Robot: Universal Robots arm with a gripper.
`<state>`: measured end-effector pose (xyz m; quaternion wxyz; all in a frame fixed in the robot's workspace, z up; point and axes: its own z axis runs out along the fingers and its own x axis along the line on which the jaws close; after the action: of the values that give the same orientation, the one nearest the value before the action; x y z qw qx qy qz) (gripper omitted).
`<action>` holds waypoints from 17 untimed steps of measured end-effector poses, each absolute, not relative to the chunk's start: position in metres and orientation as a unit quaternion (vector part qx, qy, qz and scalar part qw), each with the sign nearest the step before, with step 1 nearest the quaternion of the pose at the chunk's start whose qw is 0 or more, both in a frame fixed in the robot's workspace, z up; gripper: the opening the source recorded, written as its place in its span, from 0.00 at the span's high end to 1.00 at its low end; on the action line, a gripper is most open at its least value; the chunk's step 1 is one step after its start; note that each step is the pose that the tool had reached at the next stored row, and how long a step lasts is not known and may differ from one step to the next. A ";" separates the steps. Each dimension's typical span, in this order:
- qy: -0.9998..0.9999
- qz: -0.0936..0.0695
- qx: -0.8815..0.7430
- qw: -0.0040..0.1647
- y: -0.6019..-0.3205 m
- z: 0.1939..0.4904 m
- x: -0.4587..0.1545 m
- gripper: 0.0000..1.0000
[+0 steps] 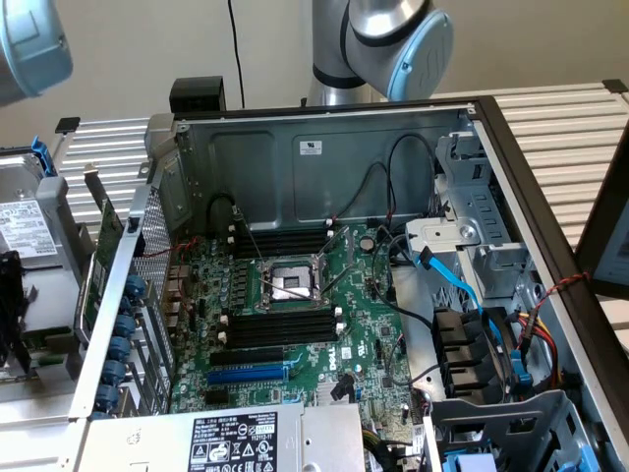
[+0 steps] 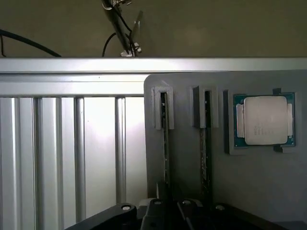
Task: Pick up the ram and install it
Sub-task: 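Pick up the ram and move it above insertion slot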
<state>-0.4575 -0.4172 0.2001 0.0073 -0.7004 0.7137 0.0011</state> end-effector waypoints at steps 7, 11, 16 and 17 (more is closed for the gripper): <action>0.714 0.001 -0.700 0.007 -0.420 0.231 -0.457 0.87; 0.714 0.001 -0.700 0.007 -0.422 0.249 -0.457 0.87; 0.713 0.000 -0.701 0.006 -0.424 0.272 -0.458 0.87; 0.713 0.000 -0.702 0.006 -0.424 0.276 -0.458 0.87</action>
<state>-0.4575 -0.4243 0.2760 0.0060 -0.7016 0.7126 -0.0001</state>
